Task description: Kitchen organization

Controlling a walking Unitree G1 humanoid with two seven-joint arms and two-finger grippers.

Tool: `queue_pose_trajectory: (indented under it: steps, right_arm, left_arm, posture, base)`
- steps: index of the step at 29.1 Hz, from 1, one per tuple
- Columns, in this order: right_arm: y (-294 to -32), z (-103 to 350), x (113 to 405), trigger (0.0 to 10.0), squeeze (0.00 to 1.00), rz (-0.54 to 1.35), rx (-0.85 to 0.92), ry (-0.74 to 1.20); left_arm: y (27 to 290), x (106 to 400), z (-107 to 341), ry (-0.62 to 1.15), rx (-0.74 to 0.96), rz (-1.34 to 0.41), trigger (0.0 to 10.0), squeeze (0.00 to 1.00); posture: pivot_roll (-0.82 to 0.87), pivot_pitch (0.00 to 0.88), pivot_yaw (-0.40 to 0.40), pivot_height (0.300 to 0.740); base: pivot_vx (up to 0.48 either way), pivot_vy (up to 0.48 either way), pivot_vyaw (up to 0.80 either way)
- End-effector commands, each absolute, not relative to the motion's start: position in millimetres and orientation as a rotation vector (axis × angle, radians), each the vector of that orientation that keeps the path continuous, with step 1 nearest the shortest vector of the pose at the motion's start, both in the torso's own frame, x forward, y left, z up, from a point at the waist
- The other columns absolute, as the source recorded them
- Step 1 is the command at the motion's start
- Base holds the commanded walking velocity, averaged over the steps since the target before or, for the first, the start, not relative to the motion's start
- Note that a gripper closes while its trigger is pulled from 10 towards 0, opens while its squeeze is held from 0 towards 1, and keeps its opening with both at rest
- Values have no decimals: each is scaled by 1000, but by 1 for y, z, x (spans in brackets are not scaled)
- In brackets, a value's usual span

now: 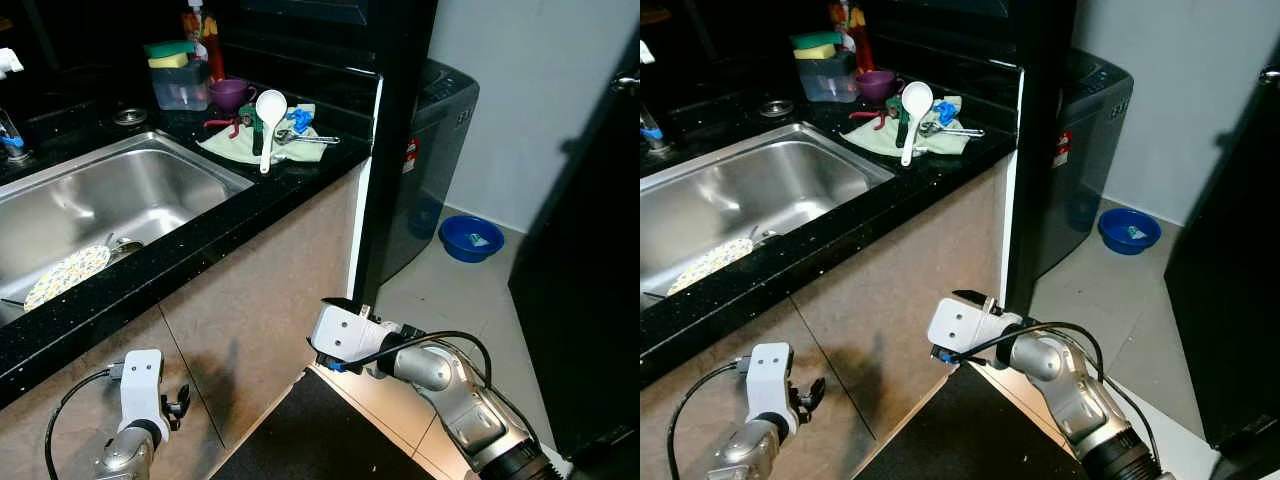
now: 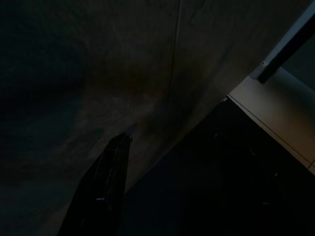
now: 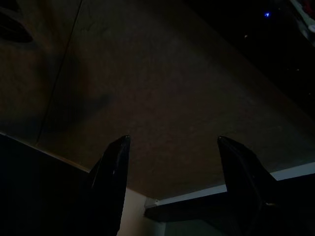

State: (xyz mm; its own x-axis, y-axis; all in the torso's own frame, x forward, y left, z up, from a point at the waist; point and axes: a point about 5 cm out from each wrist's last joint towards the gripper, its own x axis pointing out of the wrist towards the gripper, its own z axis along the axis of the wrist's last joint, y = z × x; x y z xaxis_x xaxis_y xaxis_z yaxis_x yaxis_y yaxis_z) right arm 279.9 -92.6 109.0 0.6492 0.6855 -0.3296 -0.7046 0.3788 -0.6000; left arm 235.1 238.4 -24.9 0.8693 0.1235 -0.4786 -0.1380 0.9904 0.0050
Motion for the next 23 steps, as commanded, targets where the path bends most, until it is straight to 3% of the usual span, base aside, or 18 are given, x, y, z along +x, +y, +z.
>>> queue_pose_trajectory:
  steps: [1, 23]
  right_arm:
    - [-92, 109, 278, 10000, 0, 890, -767, 24]
    - [-92, 110, 279, 10000, 0, 890, -766, 23]
  left_arm:
    - [239, 231, -28, 518, -33, 141, 10000, 0]
    - [240, 230, -29, 527, -34, 143, 10000, 0]
  posture:
    - [-5, 0, 11, 740]
    - [-13, 0, 15, 740]
  base:
    - [0, 0, 0]
    - [0, 0, 0]
